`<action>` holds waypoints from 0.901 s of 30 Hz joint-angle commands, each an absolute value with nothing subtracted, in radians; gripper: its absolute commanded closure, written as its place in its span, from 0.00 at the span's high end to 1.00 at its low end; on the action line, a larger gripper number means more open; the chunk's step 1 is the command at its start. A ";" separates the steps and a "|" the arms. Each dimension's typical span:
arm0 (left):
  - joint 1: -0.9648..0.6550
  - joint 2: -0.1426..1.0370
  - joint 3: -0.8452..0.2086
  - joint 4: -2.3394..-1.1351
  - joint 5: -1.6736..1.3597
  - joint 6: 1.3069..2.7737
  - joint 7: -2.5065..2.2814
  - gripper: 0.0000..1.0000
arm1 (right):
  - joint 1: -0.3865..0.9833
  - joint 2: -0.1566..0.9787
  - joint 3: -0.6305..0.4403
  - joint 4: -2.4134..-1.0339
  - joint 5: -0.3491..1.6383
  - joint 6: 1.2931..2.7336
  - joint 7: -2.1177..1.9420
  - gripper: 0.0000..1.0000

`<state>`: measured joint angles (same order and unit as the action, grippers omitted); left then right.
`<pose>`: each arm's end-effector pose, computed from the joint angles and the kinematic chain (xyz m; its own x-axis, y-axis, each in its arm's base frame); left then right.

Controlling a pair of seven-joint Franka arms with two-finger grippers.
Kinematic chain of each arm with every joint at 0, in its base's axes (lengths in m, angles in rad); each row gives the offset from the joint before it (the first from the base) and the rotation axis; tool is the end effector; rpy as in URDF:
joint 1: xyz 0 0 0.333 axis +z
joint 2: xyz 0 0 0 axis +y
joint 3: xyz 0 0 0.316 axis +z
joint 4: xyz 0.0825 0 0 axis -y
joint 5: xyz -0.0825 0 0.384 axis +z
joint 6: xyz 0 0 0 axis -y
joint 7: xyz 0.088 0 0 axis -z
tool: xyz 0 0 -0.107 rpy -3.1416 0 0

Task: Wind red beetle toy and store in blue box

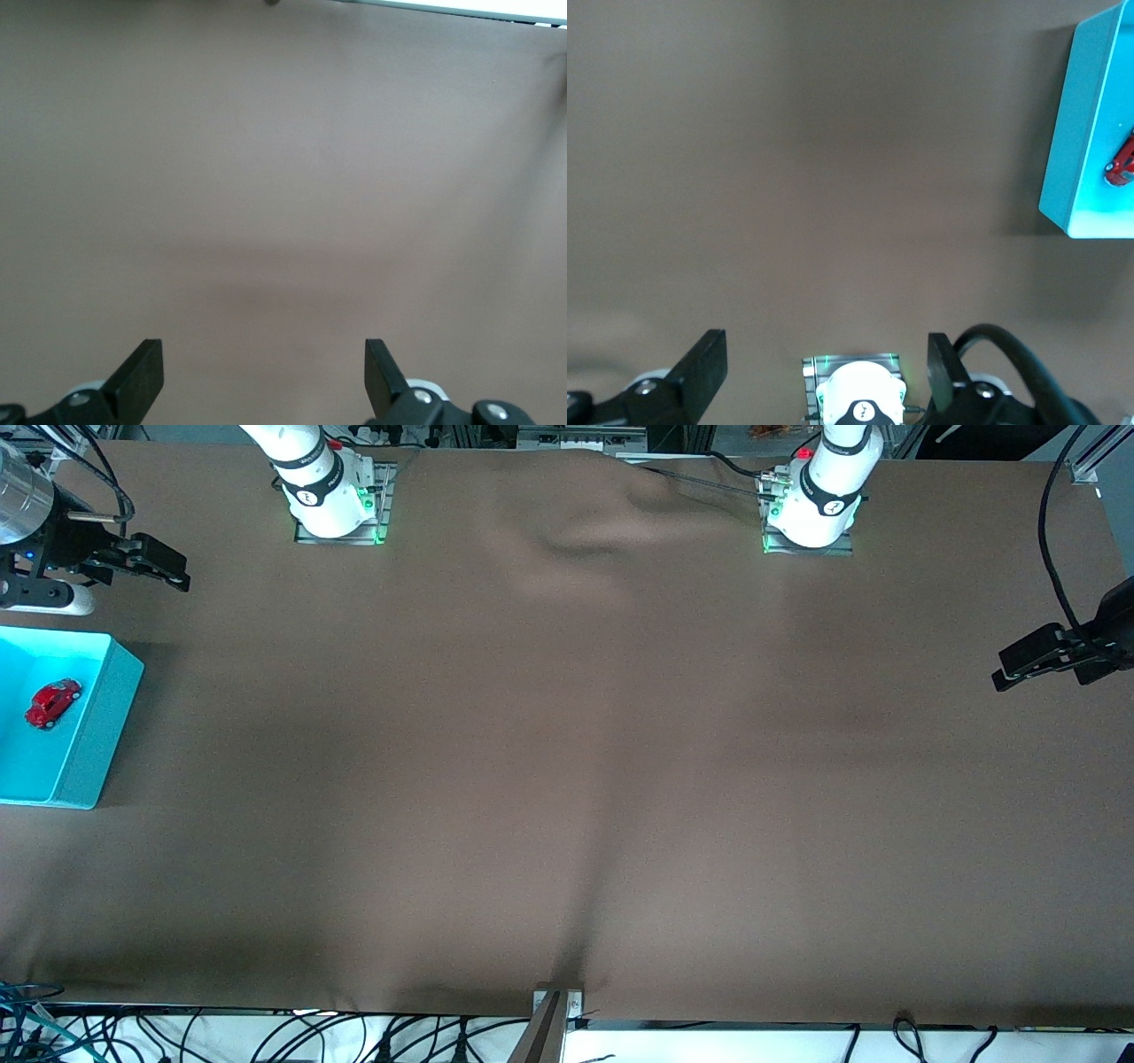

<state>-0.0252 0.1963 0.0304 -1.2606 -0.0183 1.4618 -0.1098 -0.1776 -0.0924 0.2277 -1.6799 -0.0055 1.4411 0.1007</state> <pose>0.6032 -0.0012 0.6459 0.9937 0.1122 0.0036 0.1121 -0.9936 0.0127 0.5096 0.0302 0.6114 0.9879 -0.0558 -0.1448 -0.0503 -0.9979 0.0411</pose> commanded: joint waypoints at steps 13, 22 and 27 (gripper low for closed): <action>-0.025 0.190 0.037 -1.266 -0.035 1.456 -0.100 1.00 | -0.178 -0.087 0.249 -1.674 0.011 1.451 0.112 1.00; -0.025 0.190 0.037 -1.266 -0.037 1.456 -0.100 1.00 | -0.178 -0.087 0.250 -1.674 0.009 1.445 0.110 1.00; -0.025 0.190 0.035 -1.266 -0.035 1.456 -0.100 1.00 | -0.176 -0.086 0.249 -1.674 0.009 1.442 0.107 1.00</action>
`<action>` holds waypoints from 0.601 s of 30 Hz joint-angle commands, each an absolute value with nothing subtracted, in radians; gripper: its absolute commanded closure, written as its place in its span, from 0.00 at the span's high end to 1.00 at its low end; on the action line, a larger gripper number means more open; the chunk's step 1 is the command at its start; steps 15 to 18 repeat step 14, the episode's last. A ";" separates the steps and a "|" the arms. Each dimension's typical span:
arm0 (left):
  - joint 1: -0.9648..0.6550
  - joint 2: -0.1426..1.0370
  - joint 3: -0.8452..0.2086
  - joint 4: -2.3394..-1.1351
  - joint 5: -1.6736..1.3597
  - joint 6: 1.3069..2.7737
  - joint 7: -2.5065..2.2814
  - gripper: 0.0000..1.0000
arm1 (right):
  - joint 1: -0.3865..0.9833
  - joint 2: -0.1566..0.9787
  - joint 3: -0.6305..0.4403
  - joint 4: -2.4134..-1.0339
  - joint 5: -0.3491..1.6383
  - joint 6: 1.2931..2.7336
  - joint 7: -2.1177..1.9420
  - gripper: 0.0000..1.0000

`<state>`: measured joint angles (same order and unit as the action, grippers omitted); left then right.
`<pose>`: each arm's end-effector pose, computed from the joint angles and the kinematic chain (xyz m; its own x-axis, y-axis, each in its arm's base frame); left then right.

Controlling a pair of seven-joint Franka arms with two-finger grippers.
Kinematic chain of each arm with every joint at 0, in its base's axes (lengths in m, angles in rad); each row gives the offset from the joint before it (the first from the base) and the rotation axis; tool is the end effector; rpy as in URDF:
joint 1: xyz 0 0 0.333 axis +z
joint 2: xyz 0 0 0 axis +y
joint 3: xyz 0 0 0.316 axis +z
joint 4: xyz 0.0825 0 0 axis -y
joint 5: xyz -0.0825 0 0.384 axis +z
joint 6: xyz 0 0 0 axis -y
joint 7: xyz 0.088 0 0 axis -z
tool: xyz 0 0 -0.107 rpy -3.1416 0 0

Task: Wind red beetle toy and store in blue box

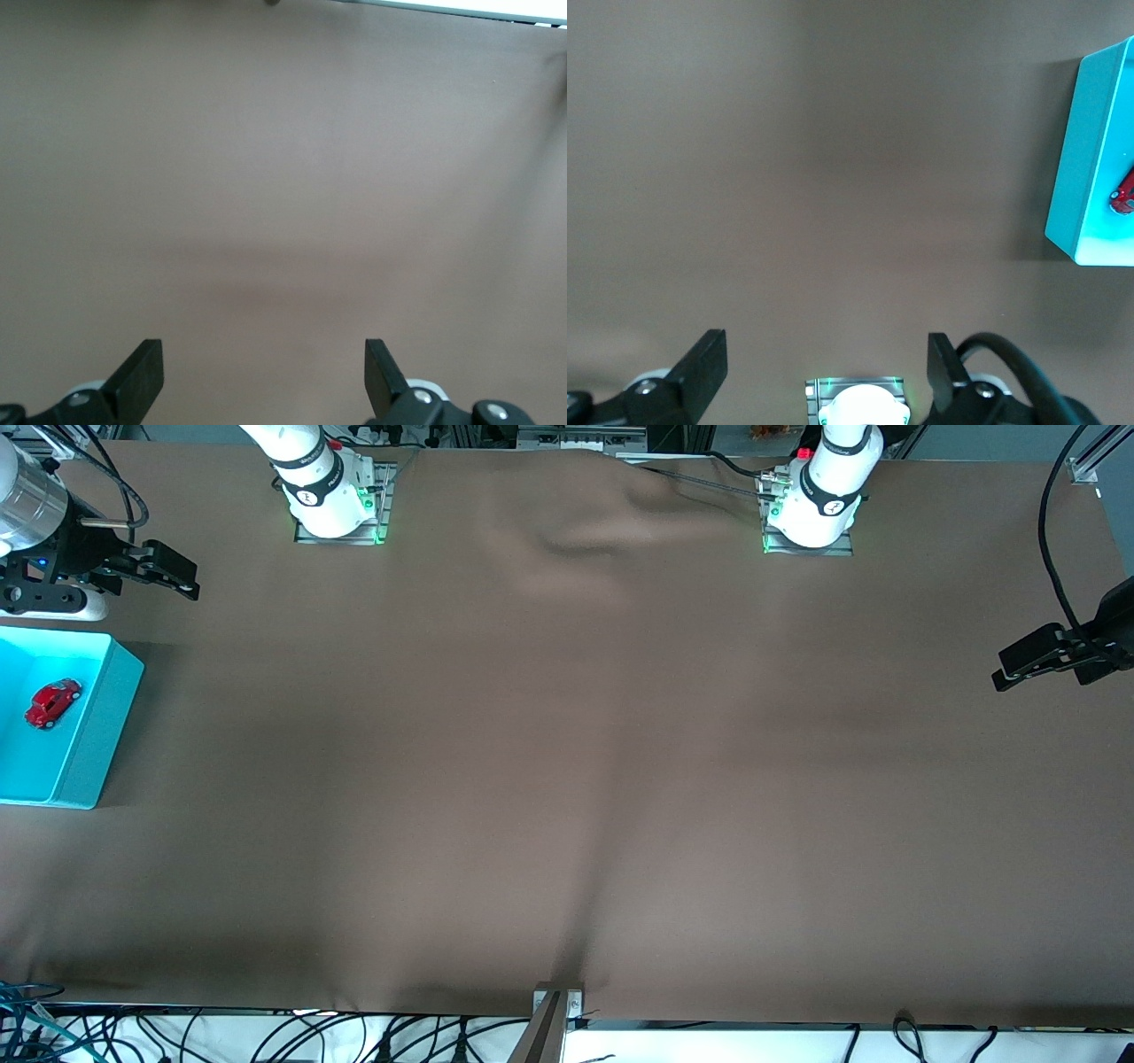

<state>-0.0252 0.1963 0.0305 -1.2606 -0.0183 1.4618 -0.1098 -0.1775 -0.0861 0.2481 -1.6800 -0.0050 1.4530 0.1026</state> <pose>0.6032 -0.0011 0.6459 0.9937 0.1122 0.0036 0.1122 -0.9936 0.0127 0.5120 0.0410 0.6088 0.9895 -0.0371 -0.1396 -0.0317 -0.9987 0.0406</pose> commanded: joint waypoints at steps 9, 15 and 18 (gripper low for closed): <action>-0.025 0.190 0.037 -1.264 -0.037 1.456 -0.100 1.00 | -0.176 -0.086 0.249 -1.672 0.000 1.428 0.095 1.00; -0.025 0.190 0.037 -1.264 -0.035 1.456 -0.100 1.00 | -0.175 -0.086 0.250 -1.672 0.003 1.428 0.095 1.00; -0.025 0.190 0.037 -1.264 -0.035 1.456 -0.100 1.00 | -0.175 -0.086 0.250 -1.672 0.003 1.428 0.095 1.00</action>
